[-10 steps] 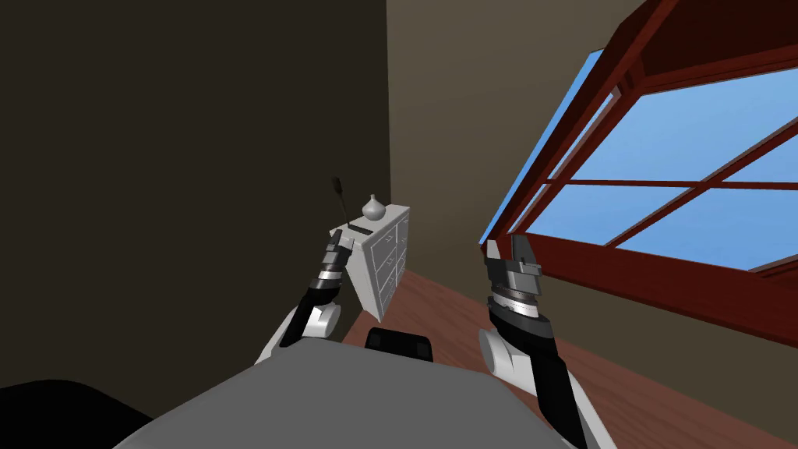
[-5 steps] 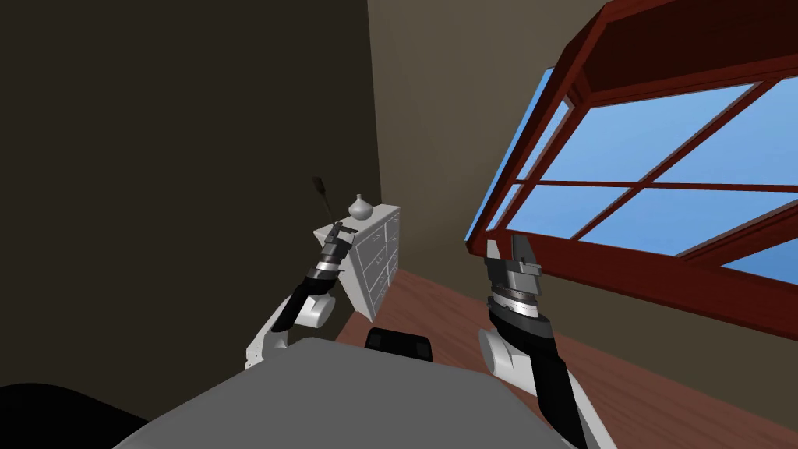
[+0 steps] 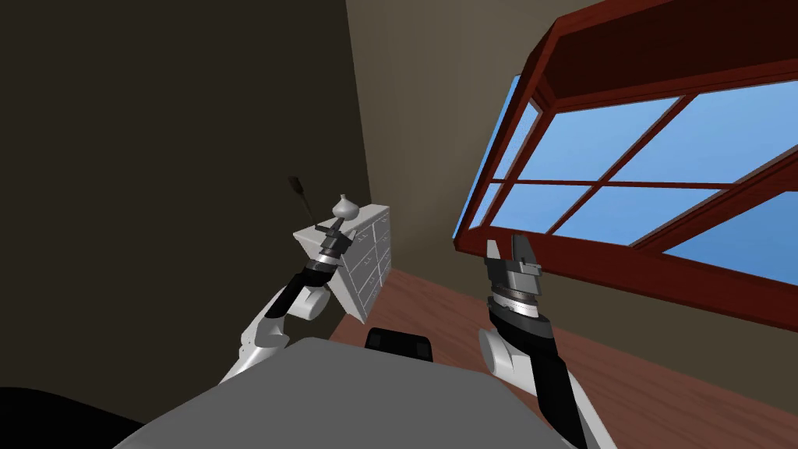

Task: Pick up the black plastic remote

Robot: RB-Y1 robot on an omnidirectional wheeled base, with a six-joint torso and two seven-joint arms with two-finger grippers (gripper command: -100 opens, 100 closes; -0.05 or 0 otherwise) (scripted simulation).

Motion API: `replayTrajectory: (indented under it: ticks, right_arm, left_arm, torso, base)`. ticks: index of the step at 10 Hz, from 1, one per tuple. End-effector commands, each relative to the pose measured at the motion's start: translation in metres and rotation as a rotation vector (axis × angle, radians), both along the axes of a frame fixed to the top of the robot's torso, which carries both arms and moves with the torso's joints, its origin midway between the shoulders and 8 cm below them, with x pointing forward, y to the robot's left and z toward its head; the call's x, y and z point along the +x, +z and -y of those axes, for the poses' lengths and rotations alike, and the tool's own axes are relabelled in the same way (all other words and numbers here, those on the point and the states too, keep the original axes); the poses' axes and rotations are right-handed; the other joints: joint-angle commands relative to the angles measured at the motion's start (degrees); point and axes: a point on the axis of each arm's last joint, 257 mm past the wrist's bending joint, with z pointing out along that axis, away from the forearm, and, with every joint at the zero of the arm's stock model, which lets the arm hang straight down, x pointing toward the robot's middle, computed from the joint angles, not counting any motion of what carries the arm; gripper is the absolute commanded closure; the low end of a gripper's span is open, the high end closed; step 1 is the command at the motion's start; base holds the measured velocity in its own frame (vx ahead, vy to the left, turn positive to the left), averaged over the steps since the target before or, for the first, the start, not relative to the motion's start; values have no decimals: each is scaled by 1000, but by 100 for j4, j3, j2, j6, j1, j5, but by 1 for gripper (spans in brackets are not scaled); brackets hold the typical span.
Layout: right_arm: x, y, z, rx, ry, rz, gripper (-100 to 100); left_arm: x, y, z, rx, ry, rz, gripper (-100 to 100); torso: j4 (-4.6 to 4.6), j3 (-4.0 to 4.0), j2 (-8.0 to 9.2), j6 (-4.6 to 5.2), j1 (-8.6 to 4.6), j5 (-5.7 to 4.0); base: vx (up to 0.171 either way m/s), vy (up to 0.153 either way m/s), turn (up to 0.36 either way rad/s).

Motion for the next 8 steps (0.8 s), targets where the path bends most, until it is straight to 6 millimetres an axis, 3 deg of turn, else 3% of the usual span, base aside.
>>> replayTrajectory:
  ticks: [1, 8]
  right_arm:
    - [0, 0, 0, 0, 0, 0, 0]
    - [0, 0, 0, 0, 0, 0, 0]
  left_arm:
    - [6, -4, -1, -3, -11, -35, -100]
    - [35, -8, -8, -15, -92, -190, -100]
  torso:
    - [0, 0, 0, 0, 0, 0]
    - [-2, -3, -4, -3, 7, 1]
  base:
    - [4, -95, -52]
    - [21, -109, -91]
